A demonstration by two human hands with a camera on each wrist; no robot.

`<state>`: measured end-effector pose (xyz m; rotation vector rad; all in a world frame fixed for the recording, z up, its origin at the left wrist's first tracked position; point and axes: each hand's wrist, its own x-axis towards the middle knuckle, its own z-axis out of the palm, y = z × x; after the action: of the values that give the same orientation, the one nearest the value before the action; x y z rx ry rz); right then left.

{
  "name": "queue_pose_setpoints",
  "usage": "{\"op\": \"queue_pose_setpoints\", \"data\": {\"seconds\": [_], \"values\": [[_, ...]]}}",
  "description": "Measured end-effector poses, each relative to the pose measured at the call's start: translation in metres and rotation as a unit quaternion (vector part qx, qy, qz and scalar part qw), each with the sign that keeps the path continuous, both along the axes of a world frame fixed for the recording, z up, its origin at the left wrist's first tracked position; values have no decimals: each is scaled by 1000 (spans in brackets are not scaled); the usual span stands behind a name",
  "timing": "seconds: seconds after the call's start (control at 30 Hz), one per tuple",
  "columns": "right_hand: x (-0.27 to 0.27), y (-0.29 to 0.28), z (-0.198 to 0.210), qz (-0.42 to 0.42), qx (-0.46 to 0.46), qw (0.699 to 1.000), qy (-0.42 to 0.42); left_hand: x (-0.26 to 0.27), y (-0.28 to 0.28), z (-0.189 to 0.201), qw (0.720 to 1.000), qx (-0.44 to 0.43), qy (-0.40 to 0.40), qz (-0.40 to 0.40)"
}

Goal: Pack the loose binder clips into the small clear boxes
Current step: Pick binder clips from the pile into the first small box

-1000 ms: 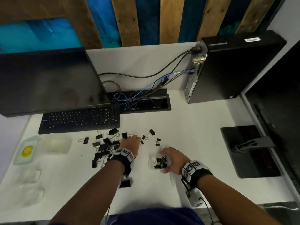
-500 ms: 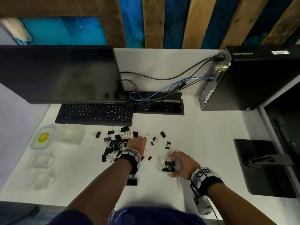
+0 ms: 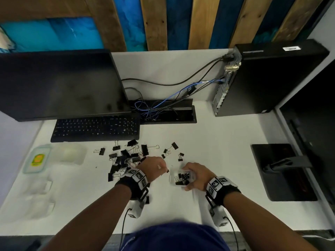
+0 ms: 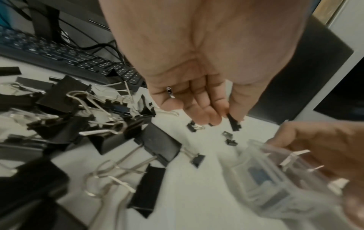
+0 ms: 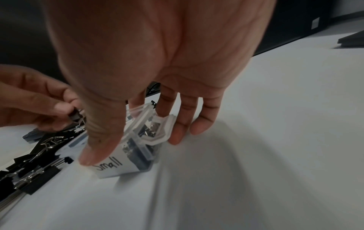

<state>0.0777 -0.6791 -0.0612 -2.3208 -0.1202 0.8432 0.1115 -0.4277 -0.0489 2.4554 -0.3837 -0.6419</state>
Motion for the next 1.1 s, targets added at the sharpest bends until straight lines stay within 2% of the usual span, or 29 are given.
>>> {"op": "queue_pose_setpoints", "data": {"seconds": [0.13, 0.23, 0.33, 0.43, 0.53, 0.6, 0.83, 1.1], "values": [[0, 2, 1, -7, 6, 1000, -4, -8, -19, 5, 998, -59, -3, -29], [-1, 3, 1, -10, 10, 1000, 1, -8, -23, -4, 998, -44, -32, -36], [-3, 2, 0, -18, 16, 1000, 3, -3, -17, -9, 997, -33, -64, -7], [-4, 1, -2, -27, 22, 999, 5, 2, -1, -9, 997, 36, -65, 29], [-4, 1, -2, -30, 28, 999, 9, 6, 13, -7, 987, 155, -38, 4], [-3, 1, -2, -27, 29, 999, 8, 6, 13, -5, 979, 201, -32, -28], [-2, 1, -3, -27, 22, 999, 9, 2, -7, -15, 944, 283, -87, -146], [0, 2, -3, -14, 15, 1000, 12, -1, -13, -12, 928, 320, -103, -161]]}}
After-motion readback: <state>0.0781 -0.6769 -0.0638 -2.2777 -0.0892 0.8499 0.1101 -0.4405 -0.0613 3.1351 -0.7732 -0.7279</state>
